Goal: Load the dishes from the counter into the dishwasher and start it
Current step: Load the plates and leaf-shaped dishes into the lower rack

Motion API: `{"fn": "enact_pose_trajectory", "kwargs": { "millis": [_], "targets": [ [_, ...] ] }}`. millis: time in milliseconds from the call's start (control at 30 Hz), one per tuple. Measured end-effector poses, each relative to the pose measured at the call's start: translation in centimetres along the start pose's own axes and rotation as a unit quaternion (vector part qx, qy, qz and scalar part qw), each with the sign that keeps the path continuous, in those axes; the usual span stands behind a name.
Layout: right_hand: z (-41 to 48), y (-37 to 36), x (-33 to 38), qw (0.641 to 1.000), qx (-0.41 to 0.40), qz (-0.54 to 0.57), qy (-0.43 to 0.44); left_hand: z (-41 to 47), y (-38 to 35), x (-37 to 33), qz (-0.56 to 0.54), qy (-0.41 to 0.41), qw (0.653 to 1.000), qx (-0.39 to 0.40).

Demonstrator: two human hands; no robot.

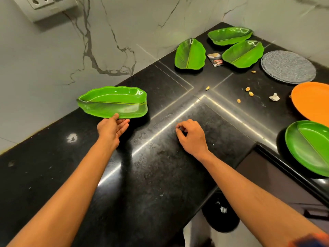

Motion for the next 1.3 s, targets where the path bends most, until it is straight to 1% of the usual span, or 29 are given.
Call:
{"fn": "enact_pose_trajectory", "kwargs": {
  "millis": [67,167,267,333,433,500,633,700,833,900,967,1100,1200,1267,1300],
  "targets": [
    [-2.3,1.9,-1.2,0.999,-0.023,0.021,-0.025,-2.1,-2.0,0.9,0.047,-0.011,0.998,0.047],
    [-6.2,5.2,-4.2,0.994,-0.056,0.049,-0.078,-5.9,-5.9,3.4,0.123,-0.012,0.985,0.119],
    [-10.5,8.4,-8.0,0.985,-0.085,0.057,-0.142,-10.0,-9.4,6.8,0.183,-0.005,0.965,0.189],
    [-14.8,11.1,-11.1,0.970,-0.124,0.054,-0.202,-13.3,-11.7,9.8,0.226,0.006,0.943,0.244],
    [-24.3,15.0,-16.0,0.935,-0.176,0.034,-0.306,-19.8,-14.8,15.5,0.289,0.023,0.895,0.338],
    [-31.1,16.2,-18.1,0.915,-0.174,0.027,-0.362,-24.1,-15.8,19.3,0.328,0.034,0.859,0.392],
    [-47.0,17.6,-20.3,0.870,-0.163,-0.003,-0.466,-33.9,-15.8,28.8,0.413,0.062,0.769,0.485],
    [-54.6,17.9,-20.4,0.850,-0.151,-0.001,-0.505,-38.7,-14.4,33.5,0.448,0.073,0.731,0.508],
    [-68.9,17.3,-20.1,0.802,-0.118,0.032,-0.585,-46.9,-9.1,42.7,0.518,0.106,0.669,0.523],
    [-75.9,16.9,-19.5,0.772,-0.103,0.043,-0.626,-50.5,-5.7,47.1,0.557,0.122,0.634,0.522],
    [-82.2,16.6,-19.1,0.736,-0.105,0.053,-0.666,-53.5,-2.8,50.8,0.591,0.131,0.601,0.522],
    [-92.2,14.9,-18.1,0.649,-0.115,0.115,-0.744,-57.8,1.6,56.7,0.646,0.140,0.534,0.527],
    [-97.4,13.3,-17.5,0.589,-0.133,0.147,-0.784,-60.5,3.4,60.5,0.682,0.143,0.485,0.529],
    [-99.8,12.3,-17.5,0.555,-0.141,0.172,-0.801,-62.2,3.9,63.3,0.701,0.135,0.453,0.534],
    [-100.6,11.9,-17.6,0.545,-0.145,0.182,-0.806,-63.0,4.0,64.7,0.708,0.130,0.436,0.540]
  ]
}}
Point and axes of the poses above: each hand's wrist, its own z-axis towards the middle knuckle, its own y-axis out of the back of the hand, x = y × z, the point moved 7 cm from there along z, towards the middle knuckle, and after that the axes turned 8 degrees about -z, right-handed, at the moved point
